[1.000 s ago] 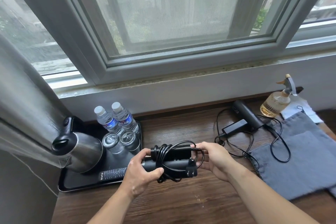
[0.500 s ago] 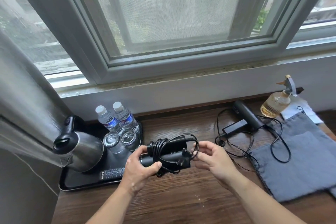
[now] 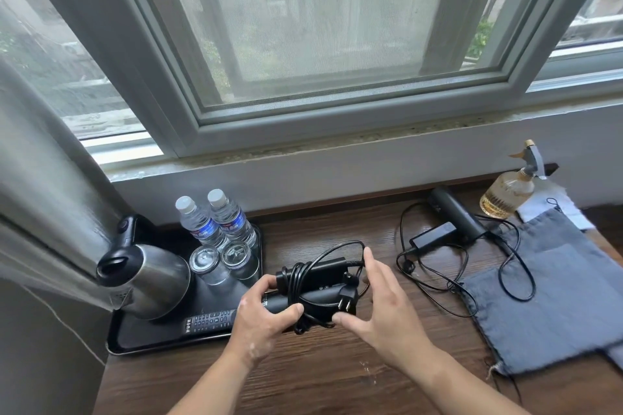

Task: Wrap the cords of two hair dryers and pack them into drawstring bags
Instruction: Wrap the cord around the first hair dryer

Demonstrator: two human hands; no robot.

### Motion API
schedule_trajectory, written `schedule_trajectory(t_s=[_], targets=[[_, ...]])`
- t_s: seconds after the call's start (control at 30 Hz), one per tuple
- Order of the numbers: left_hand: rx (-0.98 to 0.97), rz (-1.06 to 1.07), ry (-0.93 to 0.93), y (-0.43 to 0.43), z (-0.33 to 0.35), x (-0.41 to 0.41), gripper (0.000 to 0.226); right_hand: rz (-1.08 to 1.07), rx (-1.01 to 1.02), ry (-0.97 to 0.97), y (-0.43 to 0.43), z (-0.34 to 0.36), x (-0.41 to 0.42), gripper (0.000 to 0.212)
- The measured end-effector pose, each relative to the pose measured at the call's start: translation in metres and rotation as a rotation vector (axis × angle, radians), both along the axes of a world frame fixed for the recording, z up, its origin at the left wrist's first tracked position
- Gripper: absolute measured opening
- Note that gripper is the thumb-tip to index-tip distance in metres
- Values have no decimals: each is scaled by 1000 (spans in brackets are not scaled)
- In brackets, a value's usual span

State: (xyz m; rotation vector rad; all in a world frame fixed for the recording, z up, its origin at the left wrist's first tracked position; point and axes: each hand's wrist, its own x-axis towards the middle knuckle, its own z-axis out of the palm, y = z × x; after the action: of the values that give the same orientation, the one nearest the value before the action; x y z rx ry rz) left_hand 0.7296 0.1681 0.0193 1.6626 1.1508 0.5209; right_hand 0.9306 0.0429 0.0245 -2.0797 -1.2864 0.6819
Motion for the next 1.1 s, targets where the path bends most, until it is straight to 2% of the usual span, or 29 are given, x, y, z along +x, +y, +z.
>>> schedule_trajectory(t_s=[0.17,0.23,0.5,0.9,1.1], targets=[[1,-2,5,-1,2,2,47,-20,186,-160,-6,-11,-2,56],[1,-5,16,-1,1,1,47,-25,234,-150,-7,-14,-4,45],[1,67,83,4,-6,-2,58,19,341,-274,-12,-24,-6,39],[-3,162,153,8,-17,0,61,163,461,-13,-20,-15,-18,31],[-21,210,112,4,-16,11,53,184,497,-33,-25,-12,-21,28]])
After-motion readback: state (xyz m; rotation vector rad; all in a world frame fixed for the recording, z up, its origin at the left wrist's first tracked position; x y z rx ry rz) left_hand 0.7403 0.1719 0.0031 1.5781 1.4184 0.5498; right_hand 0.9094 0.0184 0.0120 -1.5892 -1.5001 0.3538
